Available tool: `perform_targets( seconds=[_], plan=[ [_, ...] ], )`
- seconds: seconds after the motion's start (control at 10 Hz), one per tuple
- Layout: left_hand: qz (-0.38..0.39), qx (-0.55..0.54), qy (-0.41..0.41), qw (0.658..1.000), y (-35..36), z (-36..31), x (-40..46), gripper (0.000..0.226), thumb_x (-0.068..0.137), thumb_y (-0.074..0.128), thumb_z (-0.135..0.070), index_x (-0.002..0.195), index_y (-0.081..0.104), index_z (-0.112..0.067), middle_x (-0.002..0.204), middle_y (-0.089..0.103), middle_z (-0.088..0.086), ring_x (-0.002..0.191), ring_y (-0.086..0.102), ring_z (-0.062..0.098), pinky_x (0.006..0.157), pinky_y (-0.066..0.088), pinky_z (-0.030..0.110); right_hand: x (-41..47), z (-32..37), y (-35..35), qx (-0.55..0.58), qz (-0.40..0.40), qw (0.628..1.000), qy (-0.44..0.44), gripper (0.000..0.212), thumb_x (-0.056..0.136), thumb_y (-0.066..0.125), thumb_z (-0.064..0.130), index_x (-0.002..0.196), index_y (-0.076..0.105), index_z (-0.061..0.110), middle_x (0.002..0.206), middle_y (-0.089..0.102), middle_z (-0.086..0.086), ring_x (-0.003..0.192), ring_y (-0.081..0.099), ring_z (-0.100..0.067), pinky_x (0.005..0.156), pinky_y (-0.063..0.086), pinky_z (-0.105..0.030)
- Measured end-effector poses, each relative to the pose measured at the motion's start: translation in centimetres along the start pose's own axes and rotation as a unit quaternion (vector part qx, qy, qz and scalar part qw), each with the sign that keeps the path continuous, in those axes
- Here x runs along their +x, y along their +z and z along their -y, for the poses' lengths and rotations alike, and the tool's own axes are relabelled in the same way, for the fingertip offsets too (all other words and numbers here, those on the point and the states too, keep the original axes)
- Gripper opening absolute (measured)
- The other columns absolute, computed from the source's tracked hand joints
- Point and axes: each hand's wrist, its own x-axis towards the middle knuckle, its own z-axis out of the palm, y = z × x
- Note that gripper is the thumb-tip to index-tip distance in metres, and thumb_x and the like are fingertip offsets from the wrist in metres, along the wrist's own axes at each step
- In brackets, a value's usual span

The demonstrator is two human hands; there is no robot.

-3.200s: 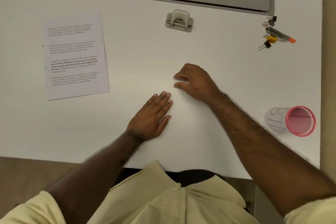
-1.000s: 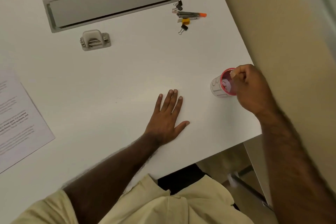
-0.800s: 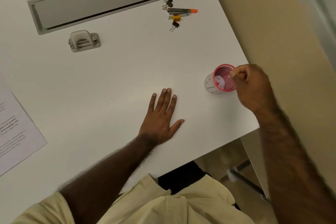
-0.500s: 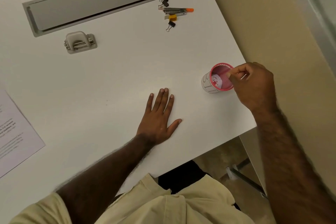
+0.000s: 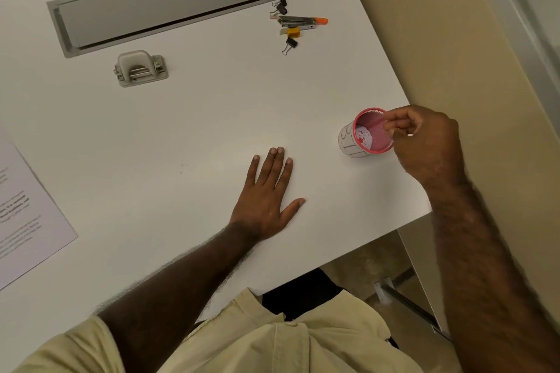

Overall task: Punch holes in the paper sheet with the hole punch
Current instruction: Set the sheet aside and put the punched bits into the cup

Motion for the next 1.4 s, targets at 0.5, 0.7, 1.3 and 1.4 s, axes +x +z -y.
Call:
perform_targets(
  seconds=[0.5, 0.7, 1.3, 1.4],
  plan=[
    [0.019, -0.011, -0.001, 1.0, -0.4, 1.2, -1.8, 0.08, 0.111, 0.025, -0.062, 0.171, 0.006, -0.013, 0.18, -0.004, 0.011, 0.167, -0.007, 0.025, 0.135, 0.008, 0.05, -3.2, 6.6, 5.6, 0.064, 0.022, 0.991, -0.119, 0.011, 0.088, 0.086, 0.022, 0.091, 0.079, 0.014, 0.081, 0.071, 0.011, 0.072, 0.066, 0.002, 0.072, 0.05, -0.004],
    [0.011, -0.038, -0.02, 0.999, -0.6, 3.4, -5.8, 0.072, 0.112, 0.025, -0.058, 0.171, 0.011, -0.018, 0.18, 0.002, 0.006, 0.167, -0.001, 0.024, 0.136, 0.009, 0.047, -5.3, 10.9, 12.1, 0.044, 0.152, 0.968, -0.193, 0.011, 0.093, 0.081, 0.025, 0.099, 0.081, 0.016, 0.093, 0.076, 0.009, 0.082, 0.066, -0.007, 0.082, 0.048, -0.005],
    [-0.114, -0.066, -0.157, 0.979, 0.0, 5.7, -13.3, 0.063, 0.11, 0.038, -0.049, 0.162, 0.039, -0.013, 0.169, 0.039, 0.011, 0.161, 0.029, 0.029, 0.132, 0.024, 0.05, -8.8, 15.6, 23.8, -0.209, 0.232, 0.844, -0.436, 0.064, 0.106, 0.023, 0.067, 0.162, 0.039, 0.04, 0.177, 0.02, -0.008, 0.164, 0.015, -0.035, 0.129, 0.018, -0.059],
    [-0.148, -0.05, -0.171, 0.973, 0.5, 5.9, -14.2, 0.061, 0.11, 0.042, -0.047, 0.16, 0.039, -0.013, 0.168, 0.041, 0.011, 0.159, 0.032, 0.028, 0.133, 0.024, 0.047, -9.4, 14.6, 24.9, -0.251, 0.221, 0.813, -0.476, 0.066, 0.107, 0.017, 0.069, 0.166, 0.025, 0.042, 0.179, 0.006, -0.008, 0.165, 0.002, -0.037, 0.127, 0.012, -0.065]
  ],
)
